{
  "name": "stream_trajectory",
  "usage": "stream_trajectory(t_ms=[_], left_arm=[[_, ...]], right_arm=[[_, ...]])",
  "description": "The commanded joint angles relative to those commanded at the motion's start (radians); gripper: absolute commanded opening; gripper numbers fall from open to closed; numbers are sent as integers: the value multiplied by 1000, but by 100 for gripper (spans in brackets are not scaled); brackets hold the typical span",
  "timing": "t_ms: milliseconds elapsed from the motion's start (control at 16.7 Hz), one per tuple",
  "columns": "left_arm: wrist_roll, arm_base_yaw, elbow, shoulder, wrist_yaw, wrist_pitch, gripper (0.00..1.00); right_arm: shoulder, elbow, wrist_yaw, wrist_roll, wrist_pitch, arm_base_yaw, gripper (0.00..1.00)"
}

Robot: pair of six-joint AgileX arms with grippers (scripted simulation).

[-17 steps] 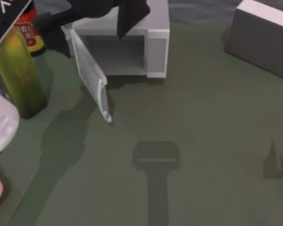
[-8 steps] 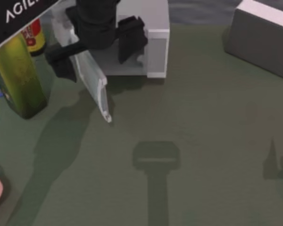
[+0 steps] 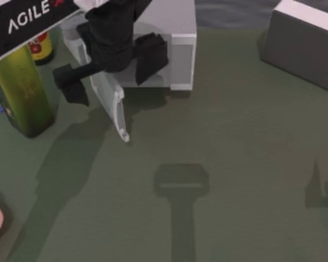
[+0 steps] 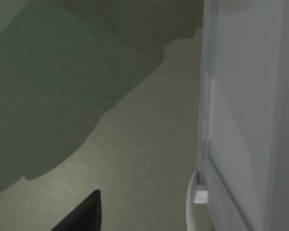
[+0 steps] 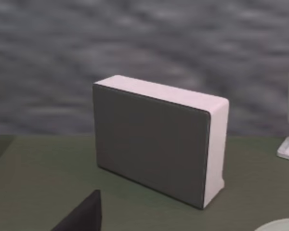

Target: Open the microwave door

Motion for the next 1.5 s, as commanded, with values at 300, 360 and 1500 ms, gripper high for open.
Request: stream_trajectory(t_ms=[300,360,1500], left_arm=[[0,0,0,0,0,0,70],[0,0,0,0,0,0,62],[1,1,16,9,9,-15,0]], right_arm=[[0,0,0,0,0,0,100],[0,0,0,0,0,0,100],[0,0,0,0,0,0,100]])
